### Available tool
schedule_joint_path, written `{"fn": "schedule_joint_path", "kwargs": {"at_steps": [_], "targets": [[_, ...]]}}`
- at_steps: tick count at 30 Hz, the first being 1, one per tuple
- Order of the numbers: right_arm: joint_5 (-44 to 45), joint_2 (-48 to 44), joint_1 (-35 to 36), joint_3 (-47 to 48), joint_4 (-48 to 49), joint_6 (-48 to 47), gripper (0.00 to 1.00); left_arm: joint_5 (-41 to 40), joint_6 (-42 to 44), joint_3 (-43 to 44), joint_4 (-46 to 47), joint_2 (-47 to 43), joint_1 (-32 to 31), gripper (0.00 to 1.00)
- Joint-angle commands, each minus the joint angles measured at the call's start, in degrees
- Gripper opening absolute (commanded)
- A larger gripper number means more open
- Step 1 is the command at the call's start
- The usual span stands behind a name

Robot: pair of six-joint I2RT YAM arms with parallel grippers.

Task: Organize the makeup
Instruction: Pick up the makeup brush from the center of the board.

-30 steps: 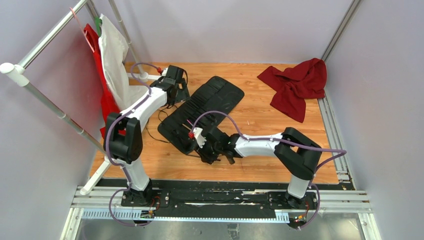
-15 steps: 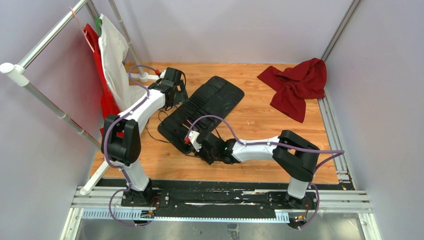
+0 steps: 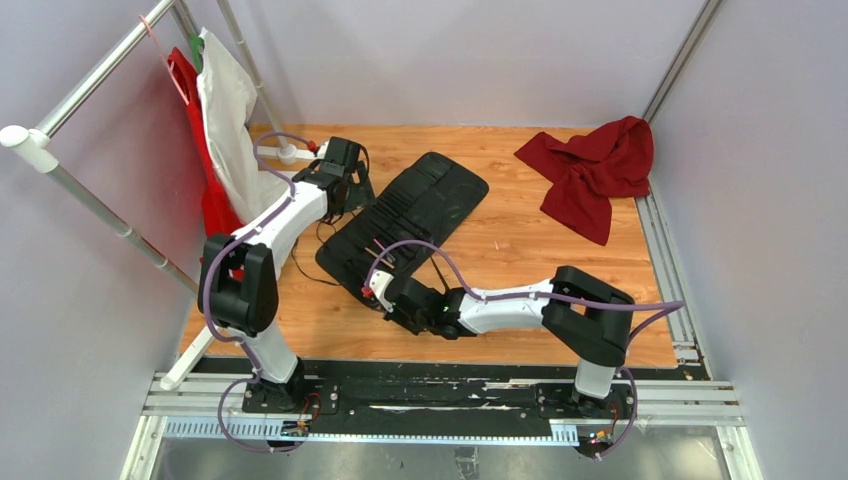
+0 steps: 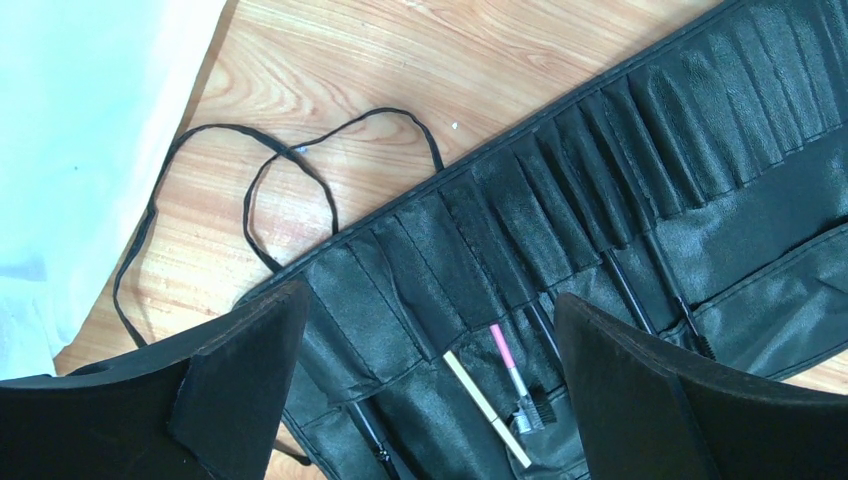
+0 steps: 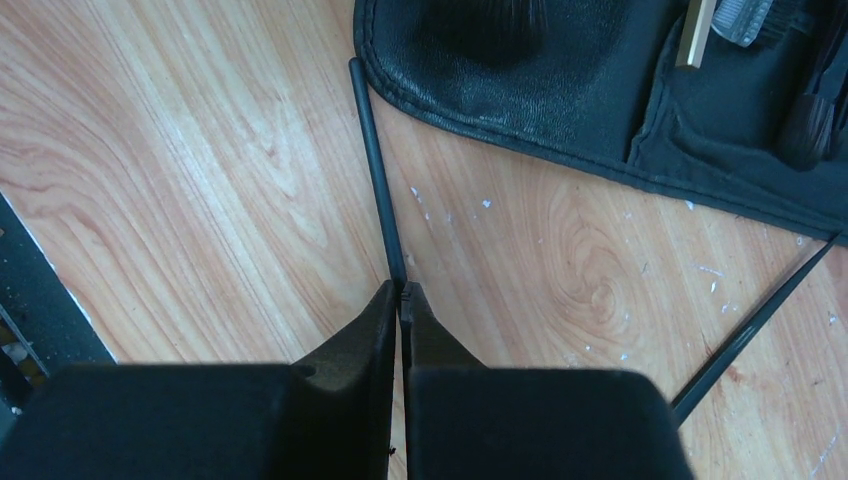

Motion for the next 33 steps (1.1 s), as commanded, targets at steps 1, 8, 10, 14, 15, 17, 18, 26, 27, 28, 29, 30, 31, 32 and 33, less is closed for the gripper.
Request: {"fn": "schedule_joint_path", "kwargs": {"at_steps": [1,8,10,14,15,17,18,26,27,28,29,30,31,32,33], "targets": [[2.77,0.15,1.47,-2.9,-11.2,0.6,0.01,-0.21,-0.4,-0.79,0.83,-2.67,0.46,0.98],[5.32,-4.11,2.06,-2.98,-13.58,0.99,0.01,-0.52,-0.49,-1.5,0.79,-3.7,0.49,0.98],[6.08,-5.22,2.07,-3.18,-14.03,1.21,0.01,-0.58,-0.51,-1.67,0.9,-3.96,0.51,0.98],[7.35,-6.78,2.07,-3.14,-14.91,1.18,0.01,-0.61,-0.56,-1.87,1.02,-4.02,0.54,0.98],[7.67,-7.13,2.07,-2.98,-15.25,1.17,0.01,-0.62,-0.58,-1.98,0.99,-4.0,0.54,0.98],[8.26,-7.68,2.07,-2.63,-15.84,1.06,0.01,-0.66,-0.58,-2.16,1.17,-3.9,0.51,0.98],[8.62,-8.0,2.07,-2.41,-16.13,1.0,0.01,-0.7,-0.58,-2.18,1.18,-3.77,0.53,0.98],[10.99,-10.54,1.35,0.43,-19.01,-0.16,0.01,-0.29,-0.64,-2.19,1.53,-2.32,0.58,0.98],[11.17,-10.95,1.16,0.94,-19.35,-0.35,0.01,-0.24,-0.67,-2.22,1.58,-2.22,0.57,0.98],[11.38,-11.39,0.99,1.43,-19.71,-0.55,0.01,-0.3,-0.65,-2.22,1.62,-2.17,0.59,0.98],[11.46,-11.87,0.81,1.88,-19.89,-0.85,0.01,-0.35,-0.65,-2.3,1.7,-2.01,0.58,0.98],[11.43,-12.45,0.57,2.25,-20.16,-1.0,0.01,-0.43,-0.62,-2.31,1.71,-1.94,0.58,0.98],[11.35,-12.98,0.27,2.7,-20.58,-1.29,0.01,-0.49,-0.6,-2.31,1.78,-1.83,0.58,0.98],[11.36,-13.66,-0.19,3.21,-20.8,-1.55,0.01,-0.52,-0.58,-2.3,1.84,-1.67,0.51,0.98],[11.09,-14.25,-0.71,3.58,-20.99,-1.86,0.01,-0.53,-0.54,-2.3,1.88,-1.52,0.61,0.98]]}}
